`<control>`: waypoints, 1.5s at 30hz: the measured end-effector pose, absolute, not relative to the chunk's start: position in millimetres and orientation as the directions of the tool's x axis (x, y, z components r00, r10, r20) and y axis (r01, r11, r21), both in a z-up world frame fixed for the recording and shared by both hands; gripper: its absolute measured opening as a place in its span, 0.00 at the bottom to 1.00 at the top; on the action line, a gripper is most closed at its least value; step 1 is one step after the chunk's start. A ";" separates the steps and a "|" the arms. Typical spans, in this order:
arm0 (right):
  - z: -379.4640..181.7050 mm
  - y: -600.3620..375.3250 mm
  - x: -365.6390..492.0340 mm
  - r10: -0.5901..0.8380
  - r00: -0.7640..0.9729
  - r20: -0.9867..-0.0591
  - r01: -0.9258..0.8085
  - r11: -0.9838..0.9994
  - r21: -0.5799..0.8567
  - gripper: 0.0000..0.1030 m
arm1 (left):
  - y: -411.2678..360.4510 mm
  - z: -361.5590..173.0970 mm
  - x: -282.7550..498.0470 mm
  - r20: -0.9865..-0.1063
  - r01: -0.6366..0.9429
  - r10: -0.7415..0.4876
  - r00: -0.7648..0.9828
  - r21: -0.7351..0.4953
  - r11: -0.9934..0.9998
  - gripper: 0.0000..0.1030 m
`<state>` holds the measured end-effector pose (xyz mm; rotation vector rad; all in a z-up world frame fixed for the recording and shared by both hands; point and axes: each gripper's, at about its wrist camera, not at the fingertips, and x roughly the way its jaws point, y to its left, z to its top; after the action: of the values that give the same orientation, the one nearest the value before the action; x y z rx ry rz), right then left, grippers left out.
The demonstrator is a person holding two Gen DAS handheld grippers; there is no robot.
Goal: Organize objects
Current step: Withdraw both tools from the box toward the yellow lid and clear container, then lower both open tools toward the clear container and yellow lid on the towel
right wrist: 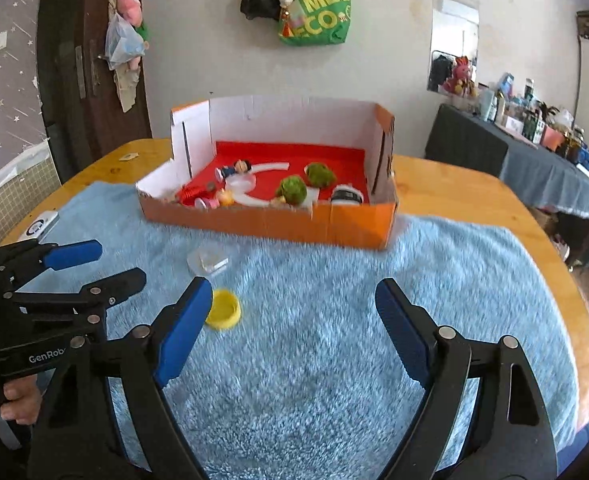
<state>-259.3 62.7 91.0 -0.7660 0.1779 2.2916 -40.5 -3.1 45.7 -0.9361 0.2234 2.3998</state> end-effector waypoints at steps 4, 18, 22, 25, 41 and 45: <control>81.8 64.6 -256.6 0.572 -0.571 -0.589 -0.669 -0.740 -0.071 0.81 | -1.3 38.6 -38.4 -0.673 -0.549 0.434 -0.599 -0.049 -0.834 0.63; 64.1 68.7 -259.4 0.549 -0.558 -0.623 -0.662 -0.747 -0.065 0.81 | 1.1 27.6 -44.2 -0.688 -0.551 0.432 -0.583 -0.056 -0.833 0.64; 60.4 69.0 -265.2 0.530 -0.562 -0.635 -0.647 -0.760 -0.062 0.81 | 1.6 32.4 -48.3 -0.687 -0.577 0.450 -0.570 -0.054 -0.815 0.76; 59.4 70.4 -271.6 0.507 -0.566 -0.650 -0.631 -0.774 -0.053 0.81 | -0.8 37.7 -54.9 -0.683 -0.572 0.443 -0.581 -0.045 -0.819 0.80; 56.0 94.6 -295.2 0.526 -0.416 -0.742 -0.662 -0.734 -0.149 0.81 | 2.5 50.5 -81.8 -0.697 -0.606 0.458 -0.552 -0.041 -0.794 0.97; 56.8 115.3 -281.5 0.486 -0.408 -0.773 -0.681 -0.726 -0.096 0.81 | 13.6 49.0 -83.1 -0.711 -0.627 0.466 -0.527 -0.045 -0.778 1.00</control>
<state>-281.5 115.3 56.8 -1.0755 0.3045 2.1509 -83.1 13.6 49.0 -0.9755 0.2860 2.2846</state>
